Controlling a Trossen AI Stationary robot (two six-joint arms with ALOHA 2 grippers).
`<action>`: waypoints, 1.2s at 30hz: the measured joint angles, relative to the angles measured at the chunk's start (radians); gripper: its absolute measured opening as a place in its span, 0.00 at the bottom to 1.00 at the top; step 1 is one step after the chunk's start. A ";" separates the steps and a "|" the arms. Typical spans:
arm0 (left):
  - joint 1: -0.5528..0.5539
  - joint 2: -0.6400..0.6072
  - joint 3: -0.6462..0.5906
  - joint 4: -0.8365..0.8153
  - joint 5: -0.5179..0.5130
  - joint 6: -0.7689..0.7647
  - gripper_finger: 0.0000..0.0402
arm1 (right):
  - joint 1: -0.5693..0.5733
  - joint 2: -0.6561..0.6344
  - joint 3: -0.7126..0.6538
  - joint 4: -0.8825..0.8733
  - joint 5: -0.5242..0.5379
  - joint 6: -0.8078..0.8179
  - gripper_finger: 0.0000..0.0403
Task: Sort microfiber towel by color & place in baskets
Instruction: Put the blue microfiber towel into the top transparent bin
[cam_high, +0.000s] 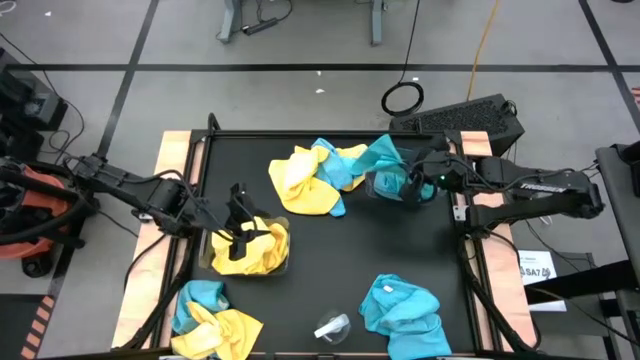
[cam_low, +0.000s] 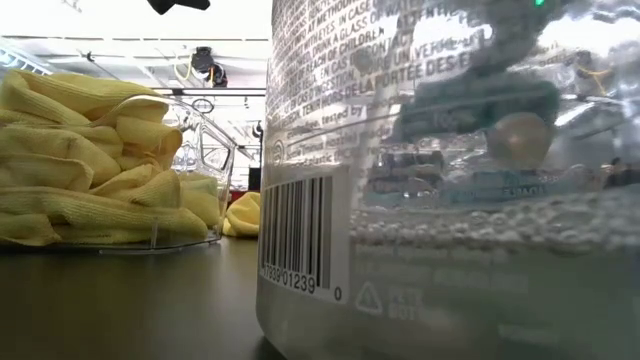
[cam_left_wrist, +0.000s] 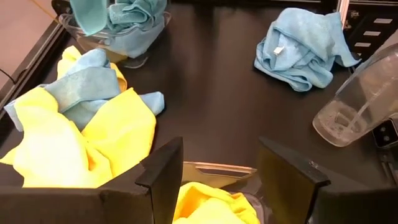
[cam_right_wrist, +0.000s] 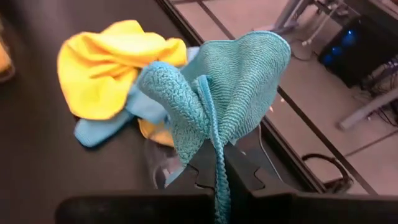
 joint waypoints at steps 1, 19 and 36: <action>0.003 0.000 0.000 0.000 0.000 0.003 0.50 | -0.005 0.000 0.000 -0.011 0.000 0.000 0.00; 0.005 0.004 0.000 0.045 -0.017 0.032 0.50 | -0.060 0.000 0.001 -0.172 -0.004 -0.004 0.00; 0.043 0.072 0.002 0.153 -0.034 0.110 0.50 | -0.064 0.001 0.001 -0.284 -0.007 -0.011 0.00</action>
